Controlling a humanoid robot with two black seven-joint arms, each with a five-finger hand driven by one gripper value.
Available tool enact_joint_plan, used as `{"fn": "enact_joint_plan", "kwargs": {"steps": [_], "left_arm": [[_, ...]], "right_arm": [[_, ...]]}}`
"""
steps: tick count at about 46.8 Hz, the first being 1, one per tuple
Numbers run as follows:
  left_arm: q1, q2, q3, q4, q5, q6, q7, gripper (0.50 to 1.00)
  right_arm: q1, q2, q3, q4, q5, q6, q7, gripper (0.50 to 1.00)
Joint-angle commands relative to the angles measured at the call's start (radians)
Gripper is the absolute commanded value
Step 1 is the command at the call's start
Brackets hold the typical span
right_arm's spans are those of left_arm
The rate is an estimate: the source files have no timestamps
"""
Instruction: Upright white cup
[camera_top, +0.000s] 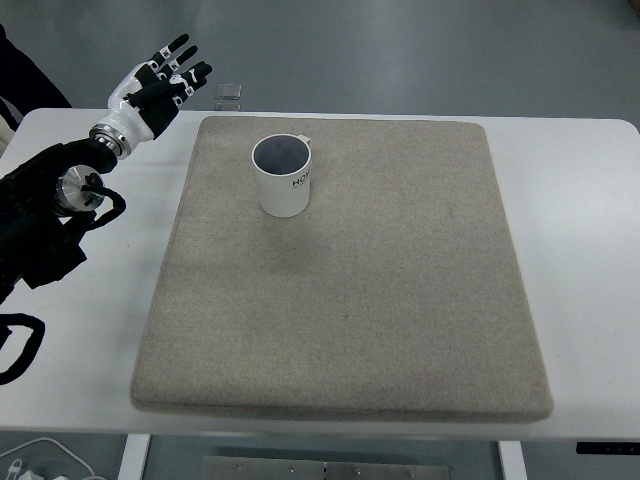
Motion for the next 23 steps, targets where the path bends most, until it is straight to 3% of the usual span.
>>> {"fn": "enact_joint_plan", "kwargs": {"steps": [1,15,23], "left_arm": [[0.001,-0.002,0.002,0.000,-0.029,-0.002,0.000,0.996],[0.001,-0.003,-0.001,-0.003,-0.049,0.007,-0.007,0.996],[0.001,-0.040,-0.009,0.000,-0.086,0.012,-0.014,0.996]], "right_arm": [[0.000,0.000,0.002,0.000,0.000,0.000,0.000,0.930],[0.000,0.000,0.003,-0.001,0.002,0.005,-0.002,0.930],[0.000,0.000,0.000,-0.001,0.002,0.005,-0.003,0.930]]}}
